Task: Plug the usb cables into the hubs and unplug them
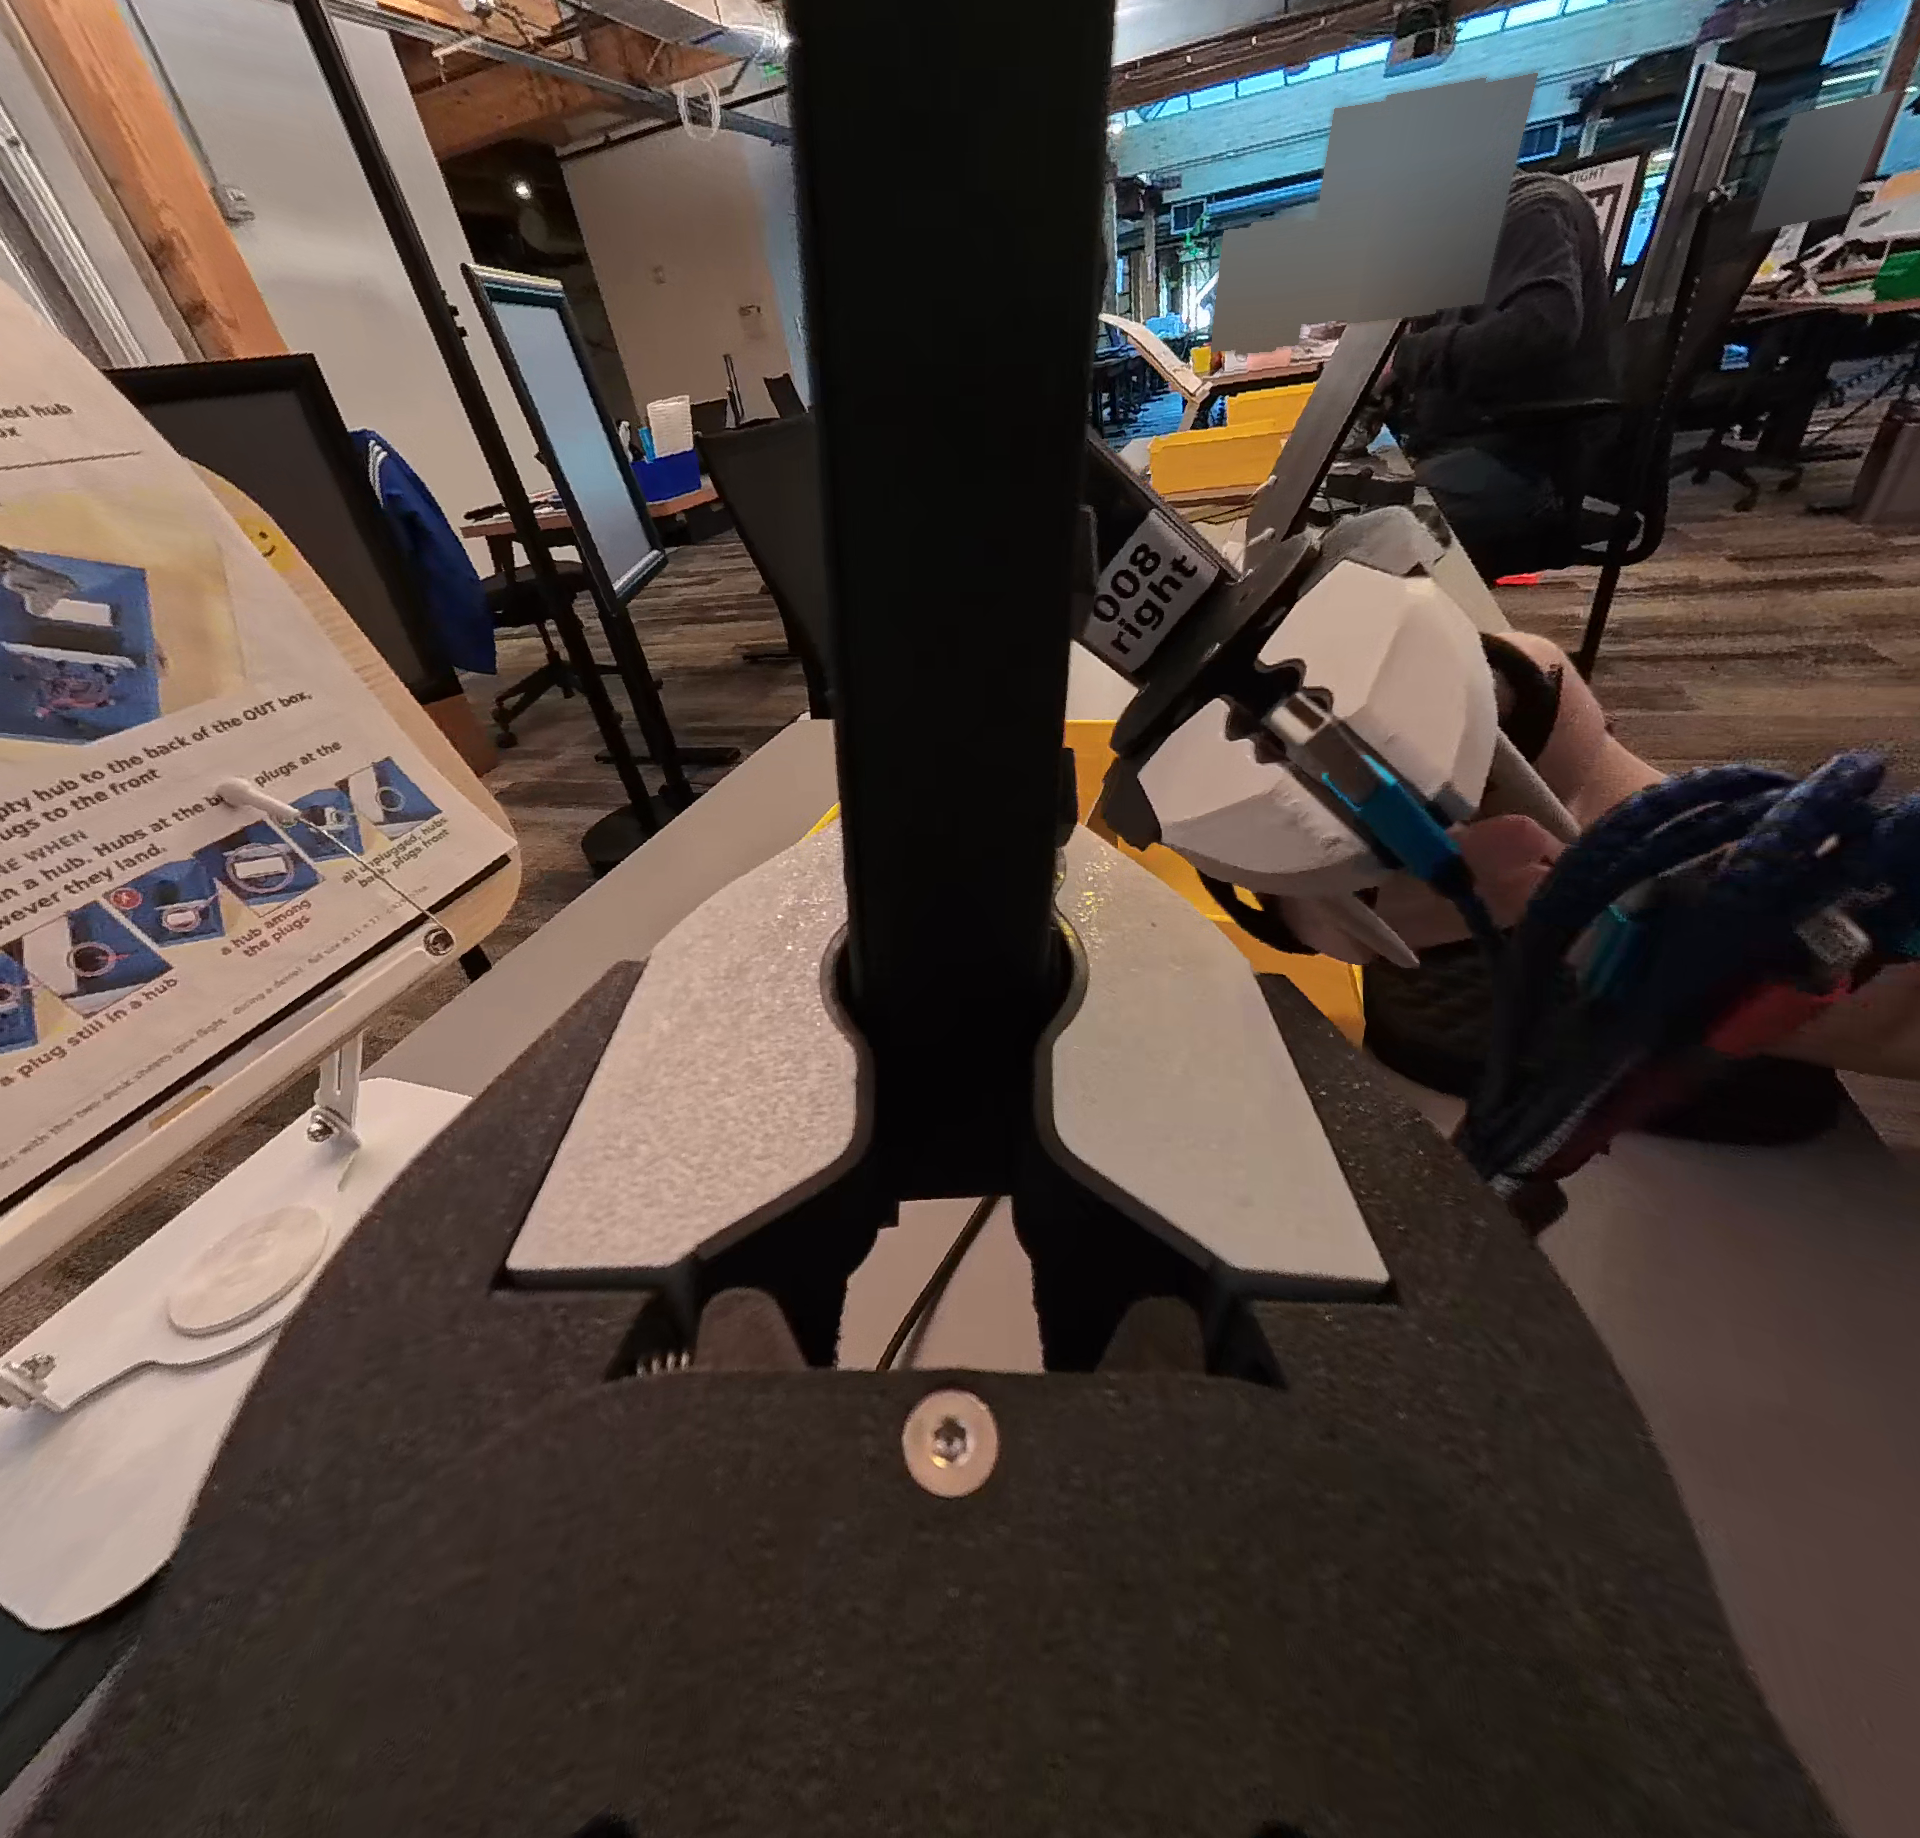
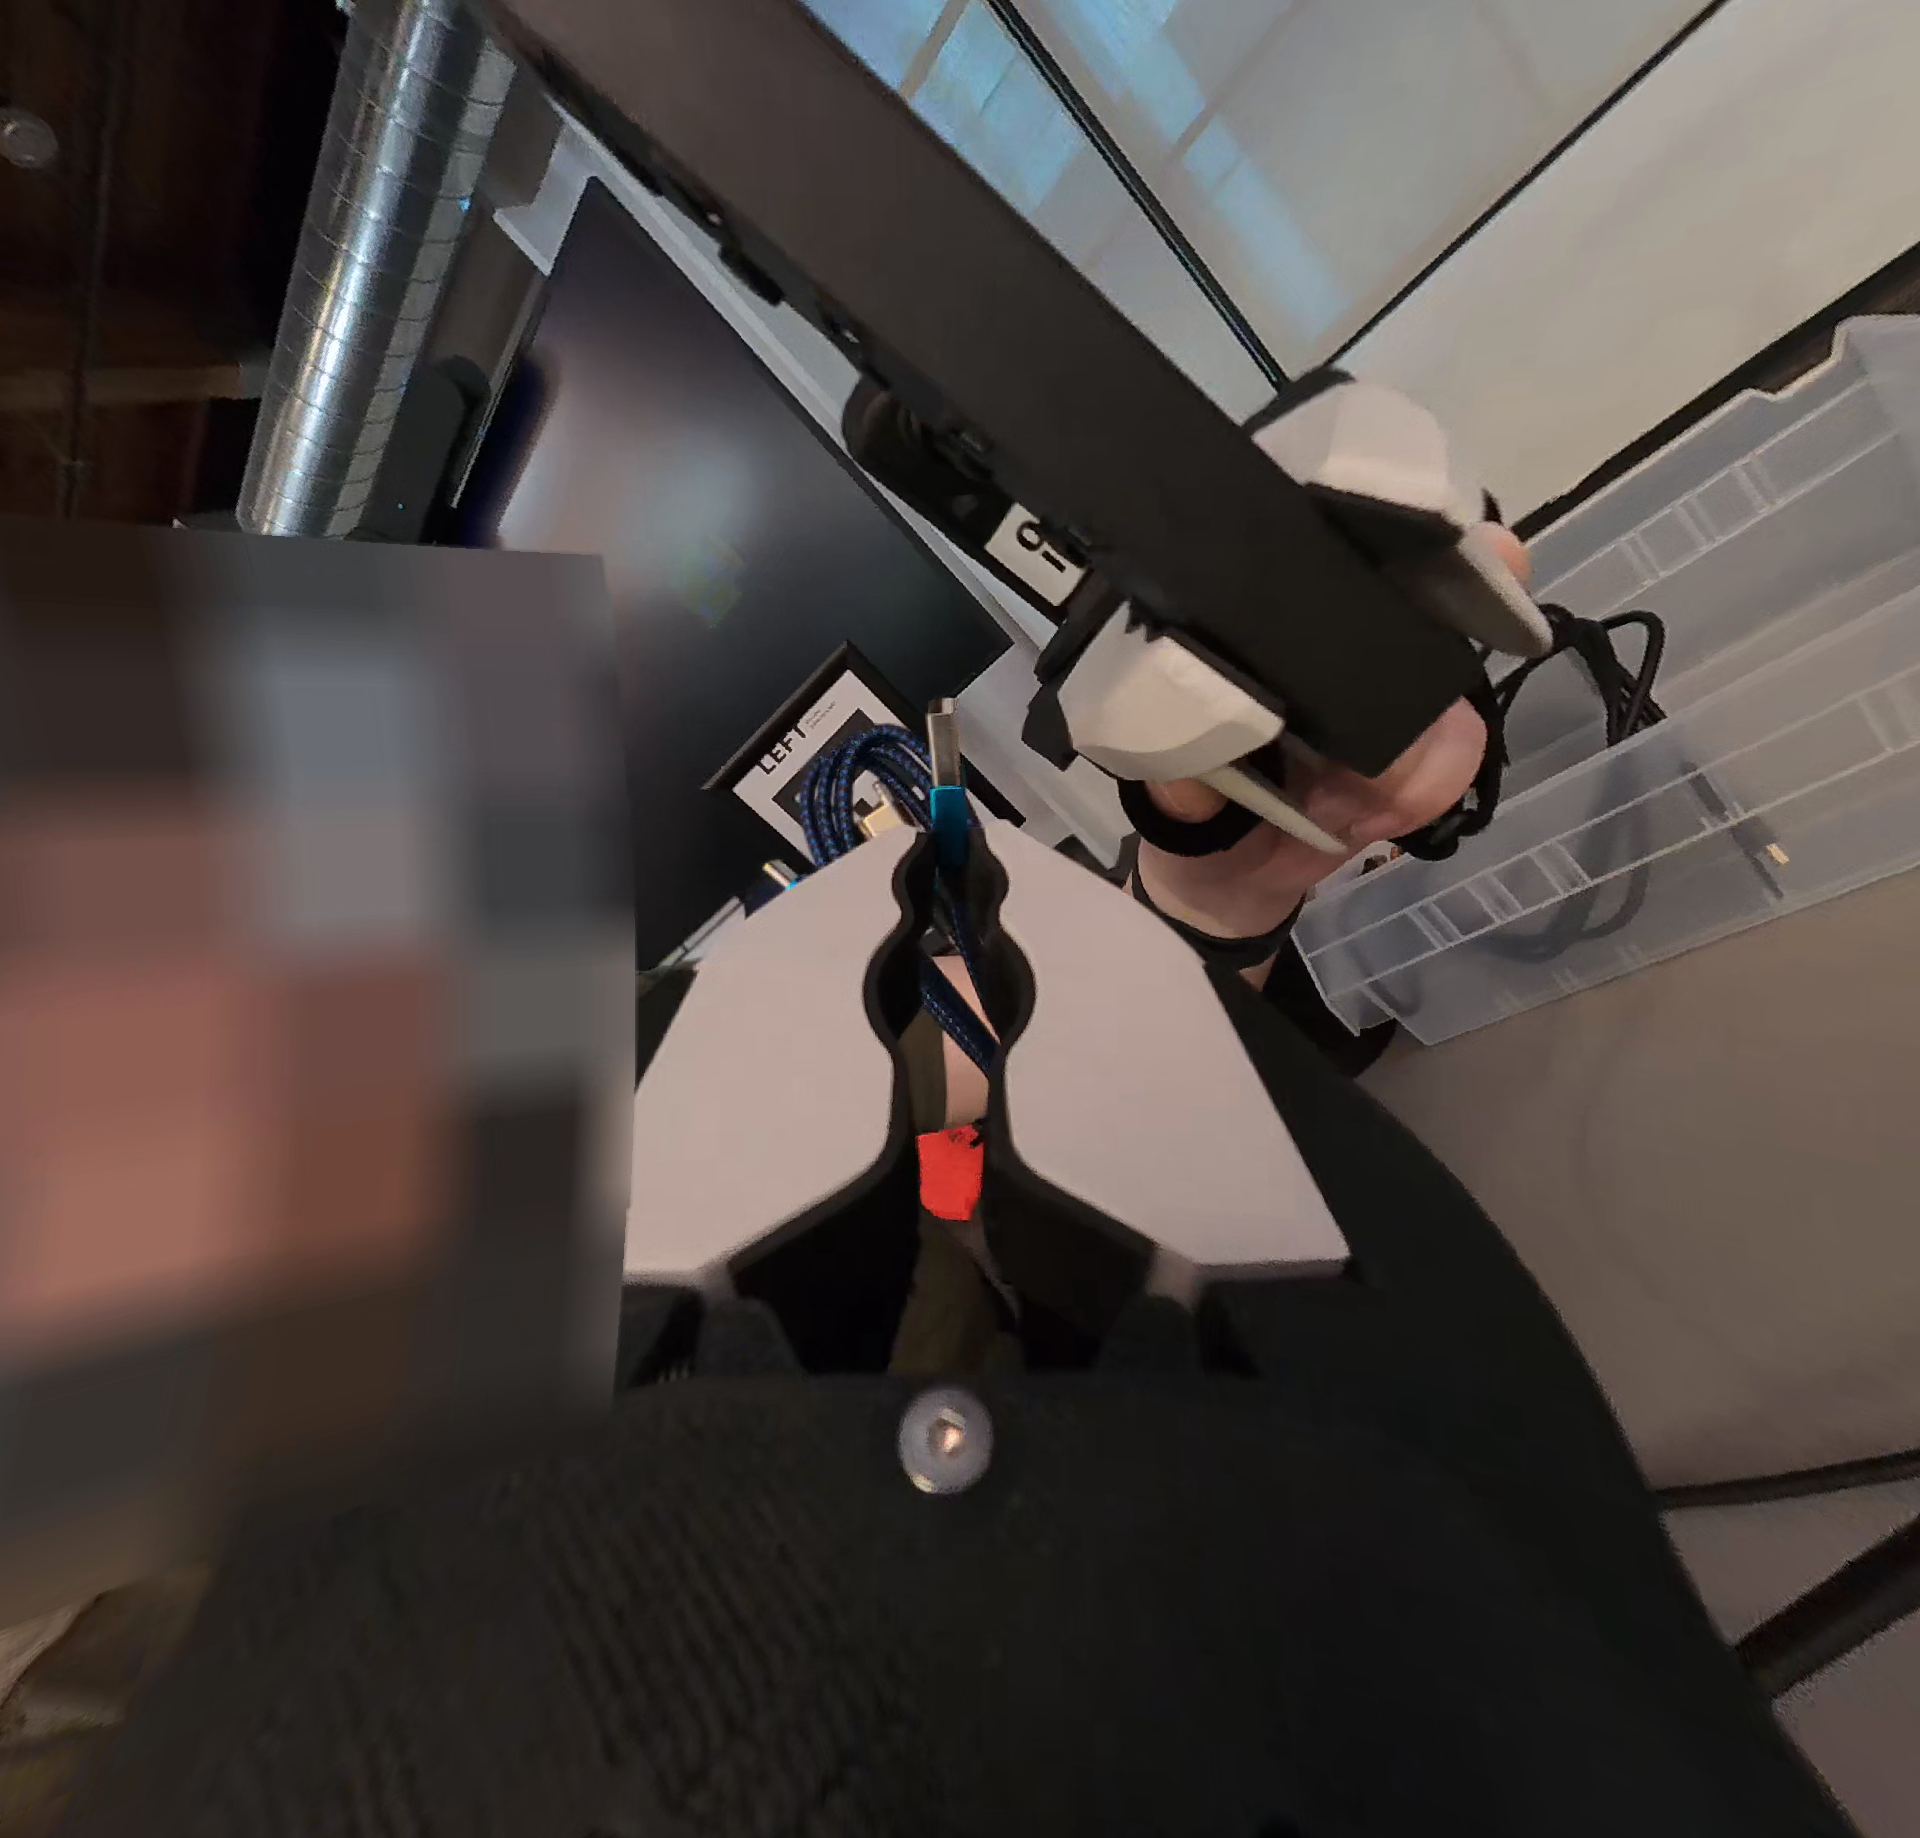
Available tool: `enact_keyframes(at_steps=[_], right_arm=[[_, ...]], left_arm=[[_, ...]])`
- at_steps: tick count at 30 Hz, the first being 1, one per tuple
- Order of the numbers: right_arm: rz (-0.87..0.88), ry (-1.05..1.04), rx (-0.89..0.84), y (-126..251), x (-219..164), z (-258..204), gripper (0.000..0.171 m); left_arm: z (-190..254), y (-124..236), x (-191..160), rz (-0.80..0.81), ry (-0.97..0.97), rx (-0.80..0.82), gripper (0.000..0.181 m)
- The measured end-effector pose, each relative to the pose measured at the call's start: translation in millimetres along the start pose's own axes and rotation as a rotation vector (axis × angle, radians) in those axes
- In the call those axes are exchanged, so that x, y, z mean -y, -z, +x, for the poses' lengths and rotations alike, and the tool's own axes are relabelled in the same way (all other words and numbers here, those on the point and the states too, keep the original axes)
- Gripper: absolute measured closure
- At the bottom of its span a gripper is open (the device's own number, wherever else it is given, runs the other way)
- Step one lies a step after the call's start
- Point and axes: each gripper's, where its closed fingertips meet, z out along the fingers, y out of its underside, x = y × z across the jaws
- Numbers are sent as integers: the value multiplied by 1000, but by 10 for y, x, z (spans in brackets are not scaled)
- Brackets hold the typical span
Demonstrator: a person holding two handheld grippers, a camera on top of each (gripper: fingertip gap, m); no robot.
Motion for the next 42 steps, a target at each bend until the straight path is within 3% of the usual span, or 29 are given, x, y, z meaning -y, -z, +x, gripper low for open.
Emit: enact_keyframes(at_steps=[6,11,22,31,42], right_arm=[[-49,418,13,-1,-63,-169,164],[-59,582,1,-61,-122,-281,164],[-69,573,-16,-53,-123,-277,164],[-93,970,36,-33,-308,-460,164],[-109,922,22,-63,-314,-427,163]], left_arm=[[11,22,58,10,35,0,156],[53,38,124,29,37,-7,156],[110,37,161,32,64,-27,156],[121,47,188,41,37,-16,156],[154,55,215,51,5,-23,156]])
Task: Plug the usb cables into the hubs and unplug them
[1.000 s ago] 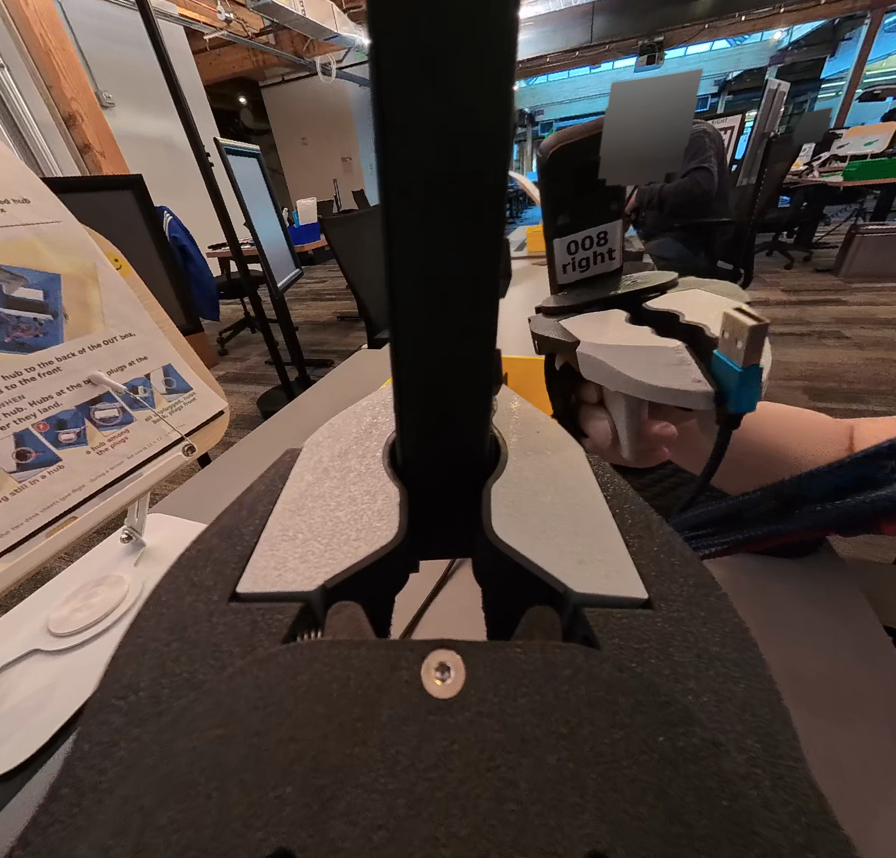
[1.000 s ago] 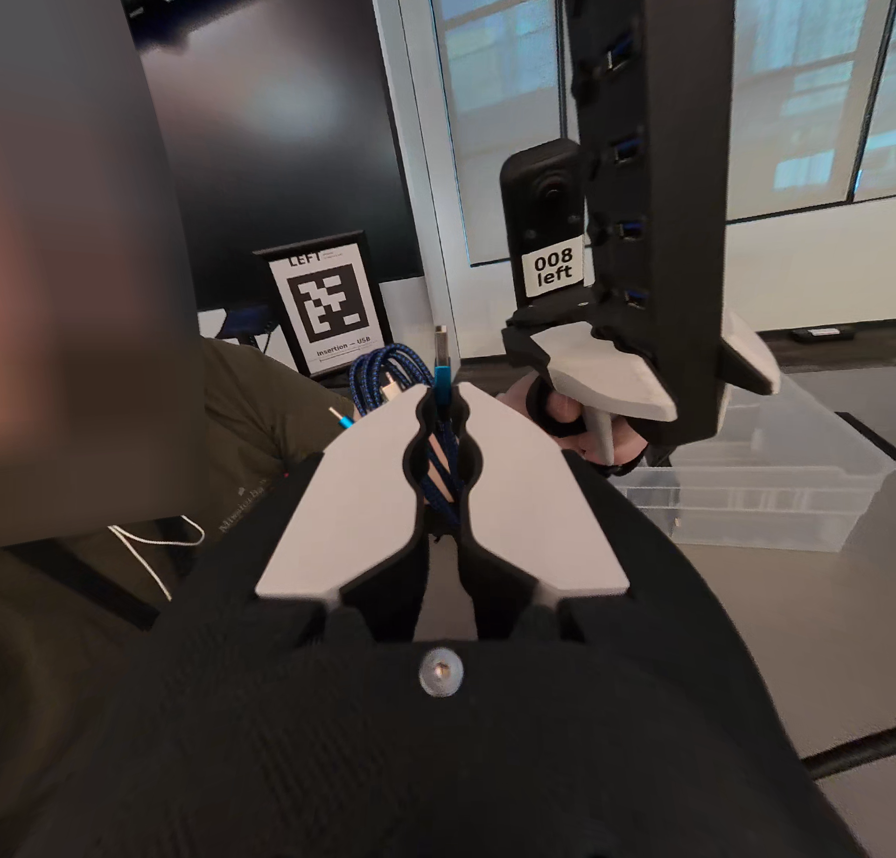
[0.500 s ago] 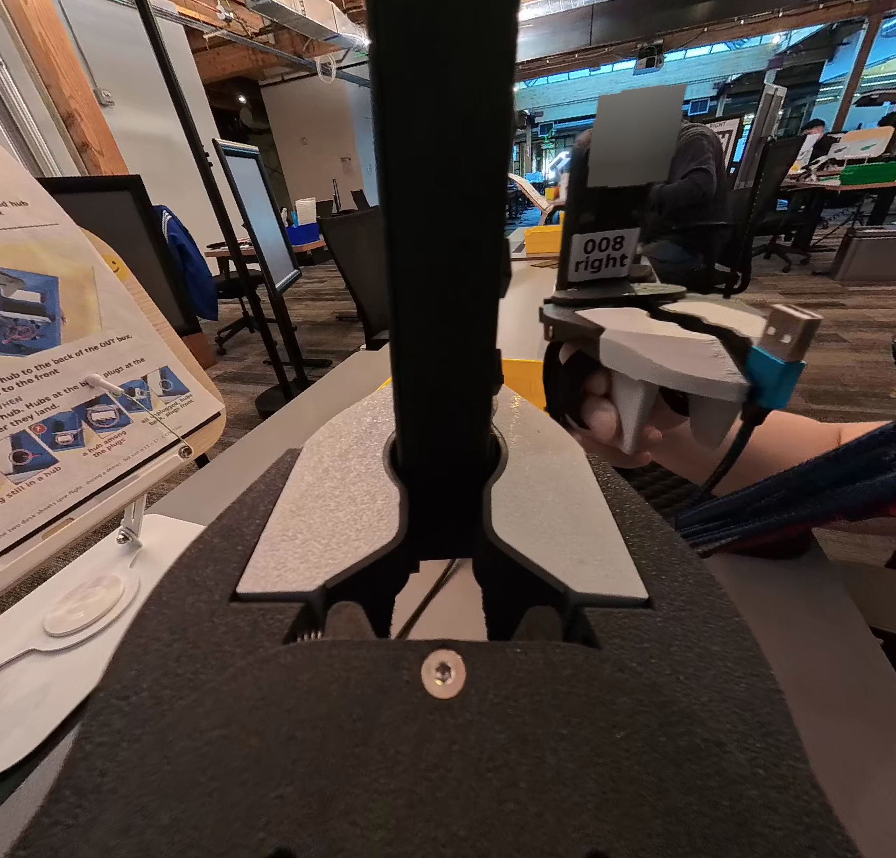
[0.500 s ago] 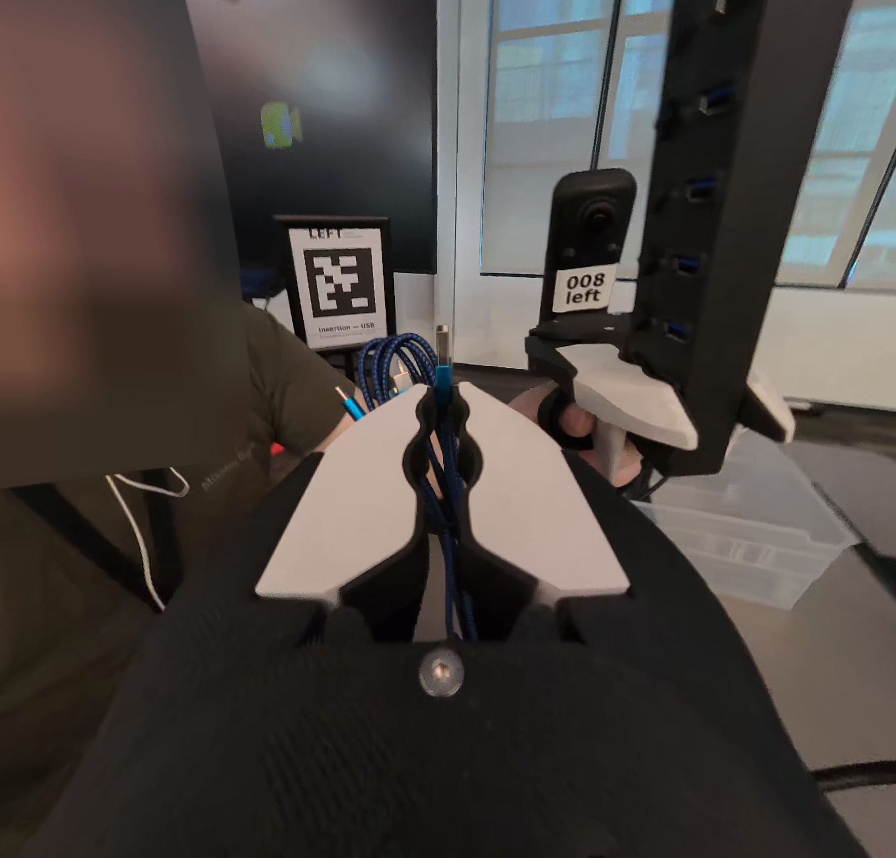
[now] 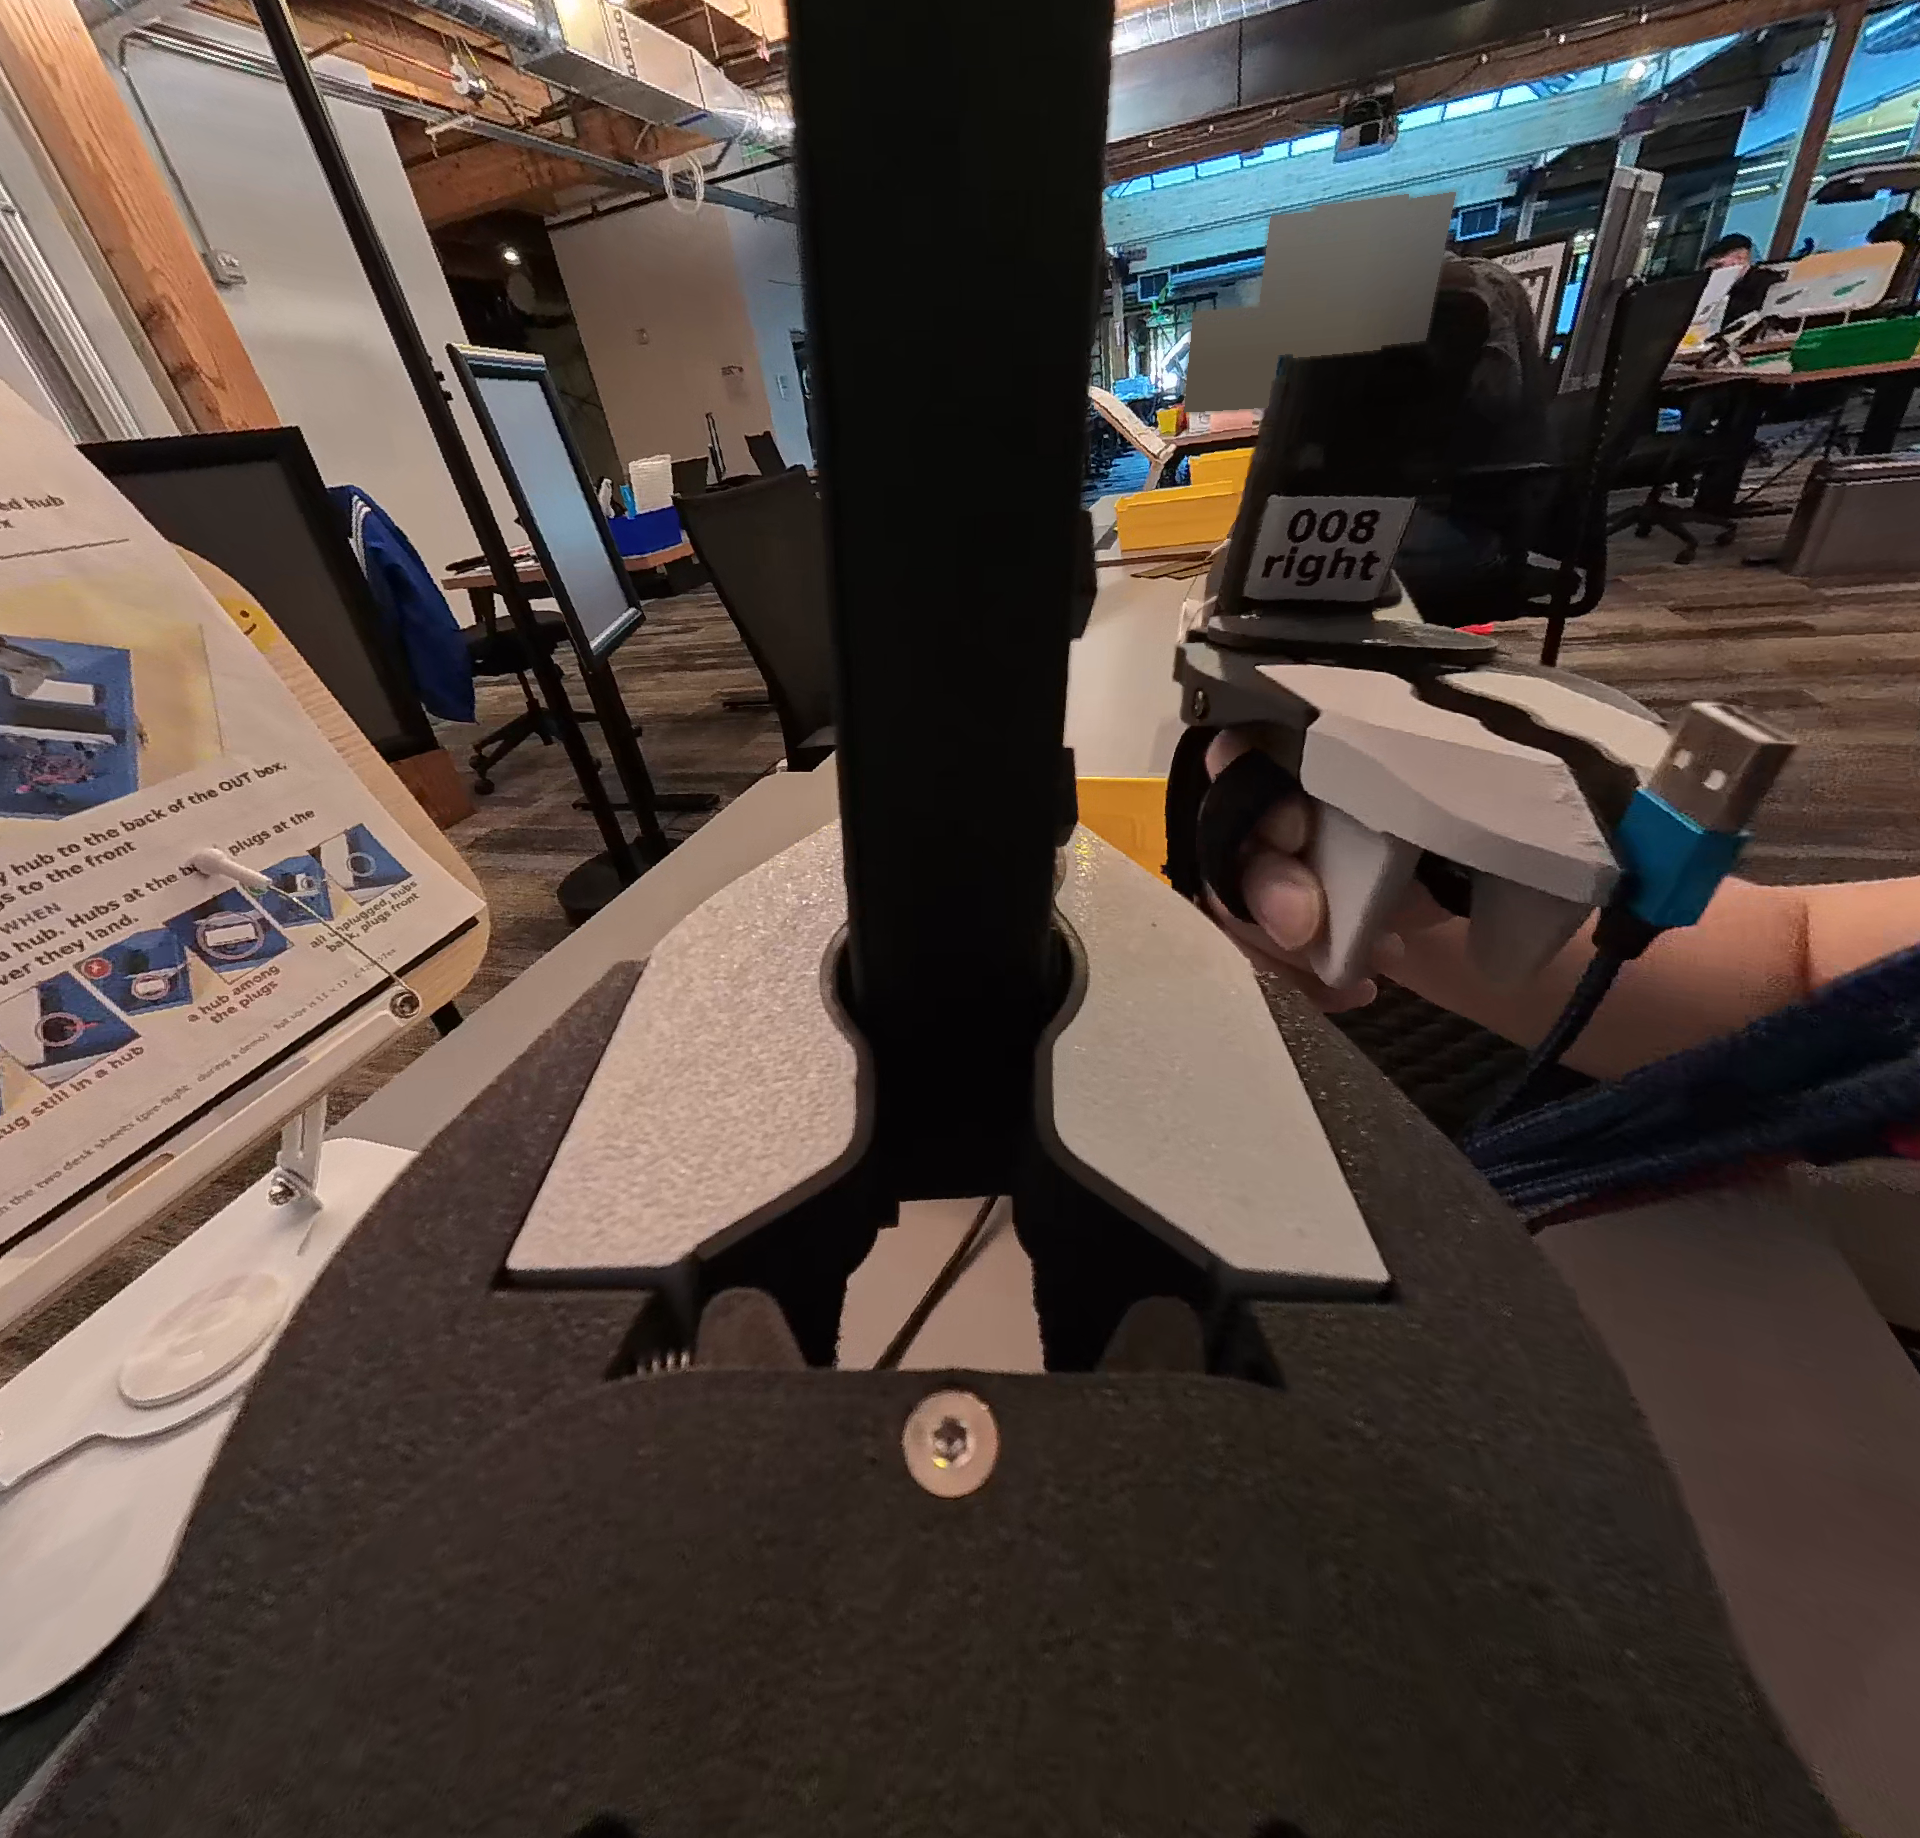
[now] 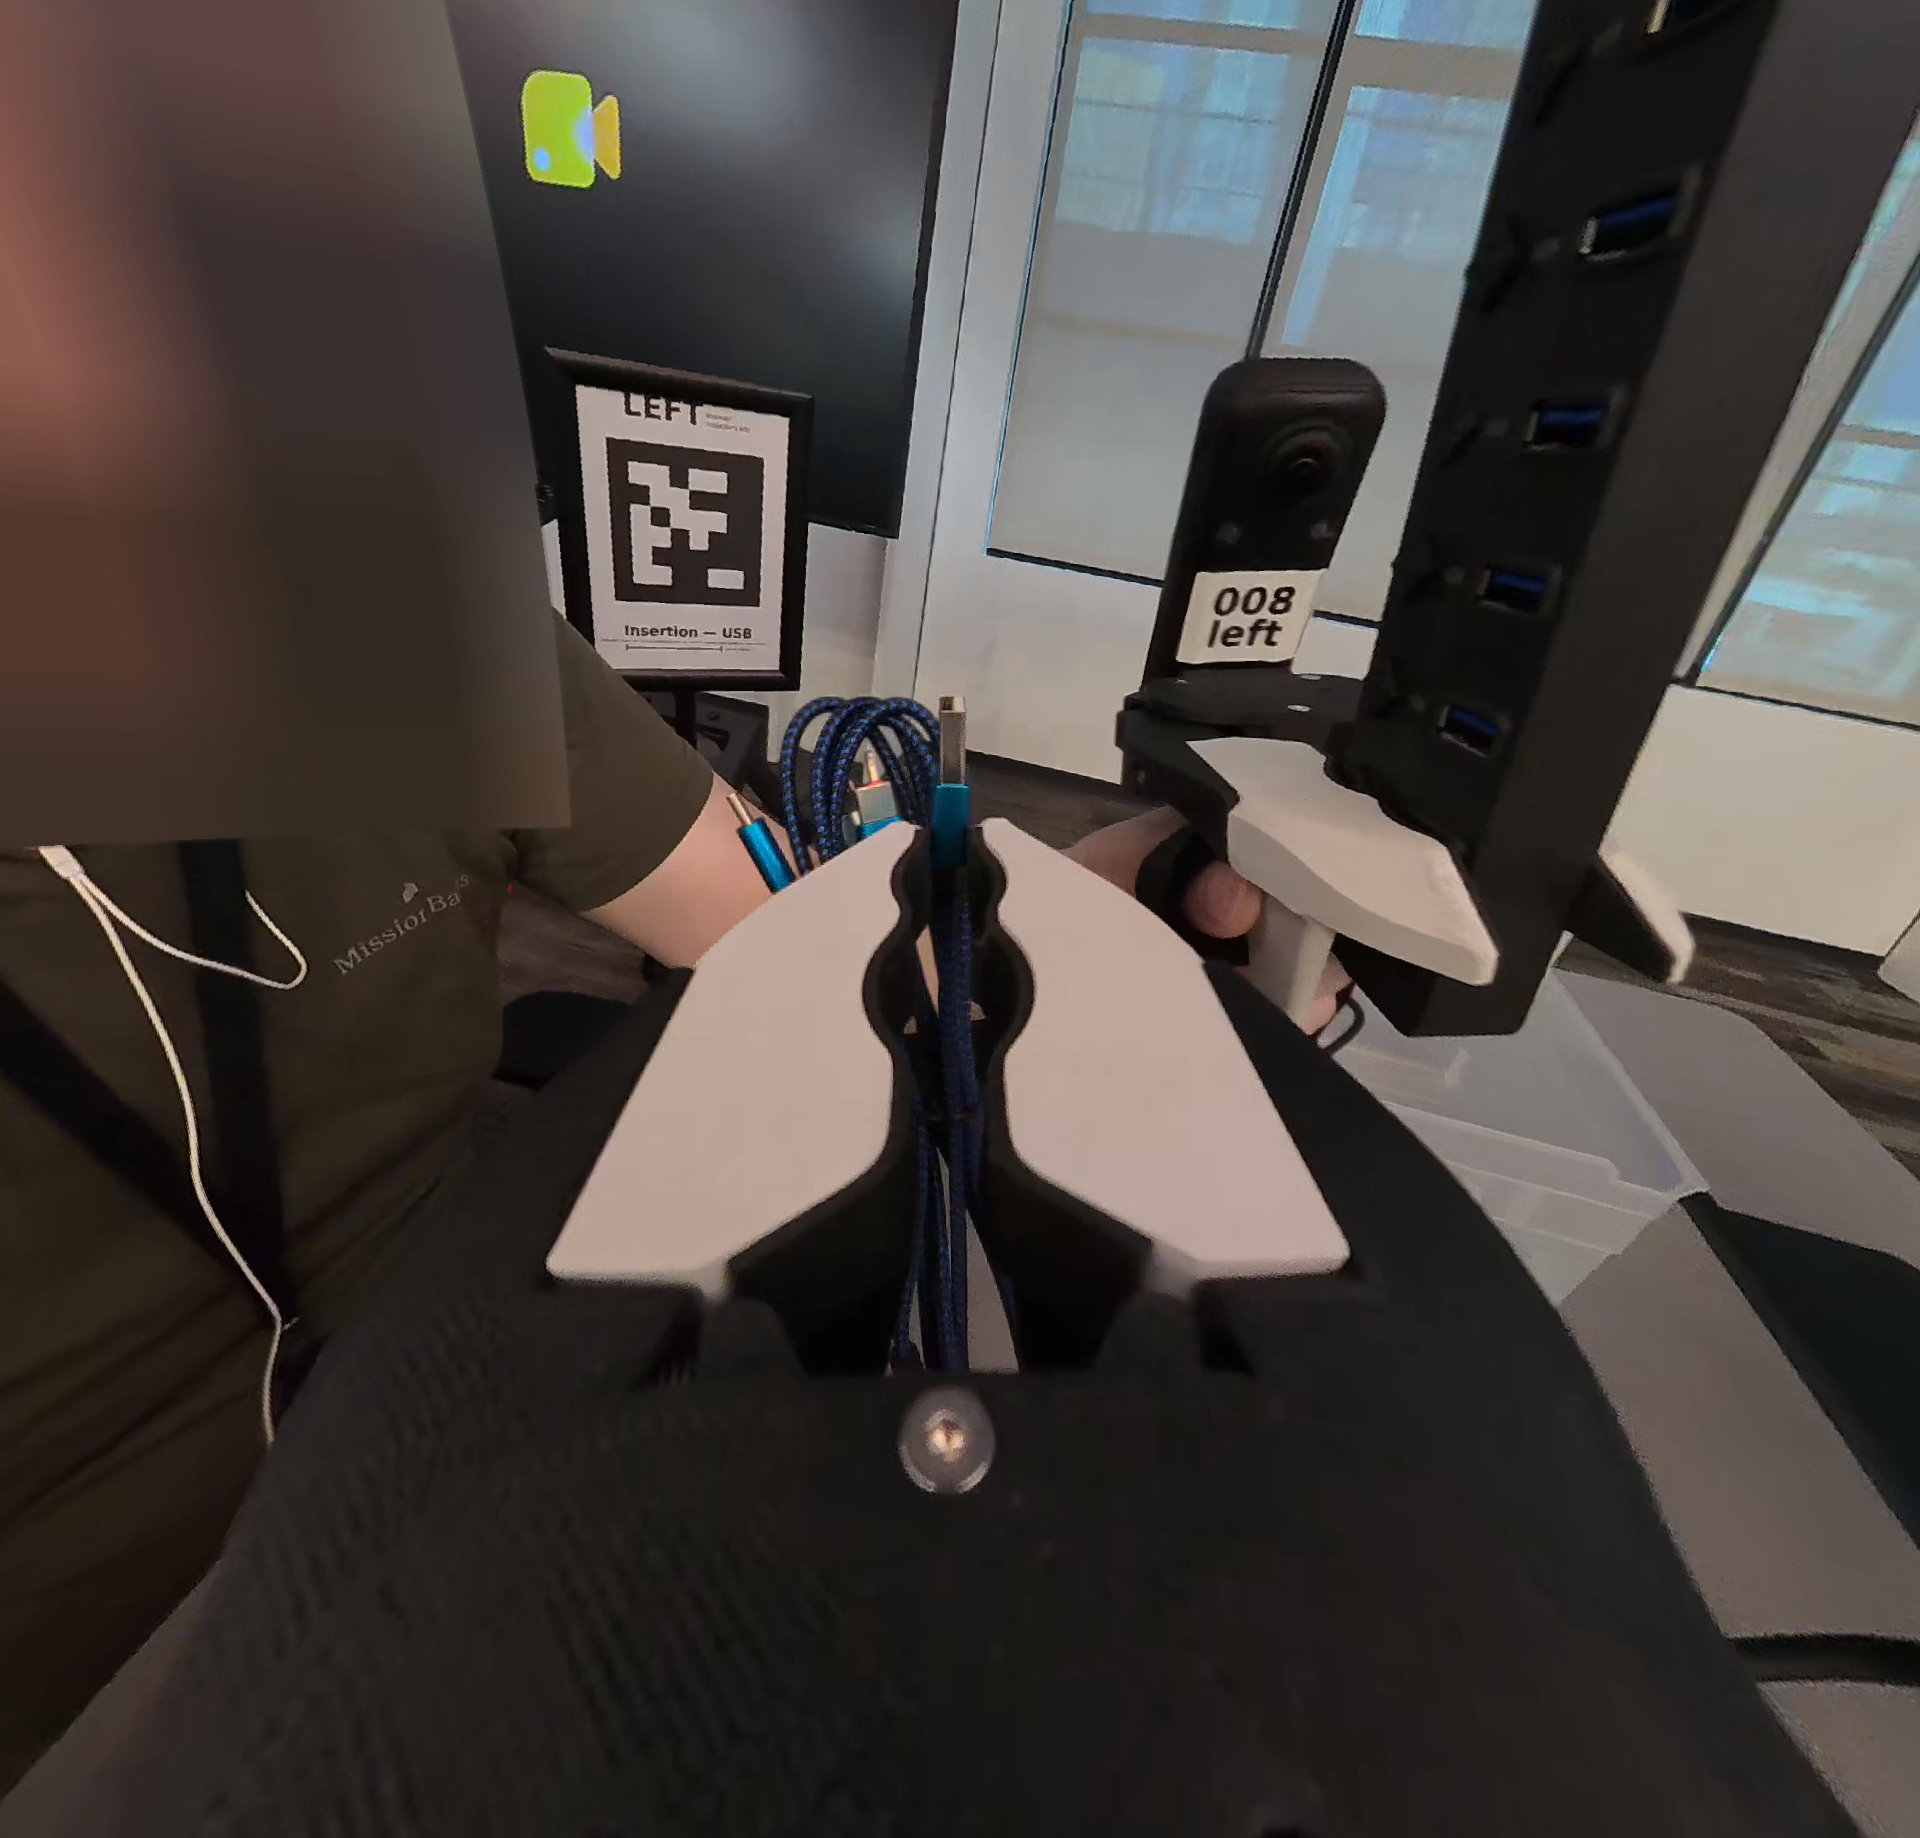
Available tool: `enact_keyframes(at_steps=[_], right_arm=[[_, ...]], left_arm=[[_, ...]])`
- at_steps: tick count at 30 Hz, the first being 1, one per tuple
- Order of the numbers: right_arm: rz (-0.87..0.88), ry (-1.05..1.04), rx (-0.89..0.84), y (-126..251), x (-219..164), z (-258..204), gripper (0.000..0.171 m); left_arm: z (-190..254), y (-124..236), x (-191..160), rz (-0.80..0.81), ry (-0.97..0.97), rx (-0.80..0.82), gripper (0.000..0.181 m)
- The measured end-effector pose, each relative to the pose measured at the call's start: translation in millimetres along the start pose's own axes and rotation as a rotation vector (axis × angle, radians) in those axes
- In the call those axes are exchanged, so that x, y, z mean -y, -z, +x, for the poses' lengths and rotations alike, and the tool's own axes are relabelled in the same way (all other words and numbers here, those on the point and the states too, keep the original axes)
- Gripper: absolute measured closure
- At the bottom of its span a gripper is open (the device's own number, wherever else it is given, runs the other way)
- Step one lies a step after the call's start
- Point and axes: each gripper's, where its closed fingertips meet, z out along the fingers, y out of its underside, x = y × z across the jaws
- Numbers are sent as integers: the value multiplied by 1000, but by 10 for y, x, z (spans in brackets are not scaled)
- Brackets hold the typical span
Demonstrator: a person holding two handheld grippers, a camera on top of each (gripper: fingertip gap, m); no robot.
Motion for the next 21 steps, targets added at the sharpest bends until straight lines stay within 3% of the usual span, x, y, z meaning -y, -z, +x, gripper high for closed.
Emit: enact_keyframes(at_steps=[12,18,21], right_arm=[[21,-131,-48,63,-33,172,164],[115,-562,-73,105,62,382,164],[115,-615,-94,78,75,392,164]], left_arm=[[26,-12,-1,1,-10,-7,156],[-7,-25,-37,-10,-52,30,156],[-9,-52,-71,-7,-66,44,156]])
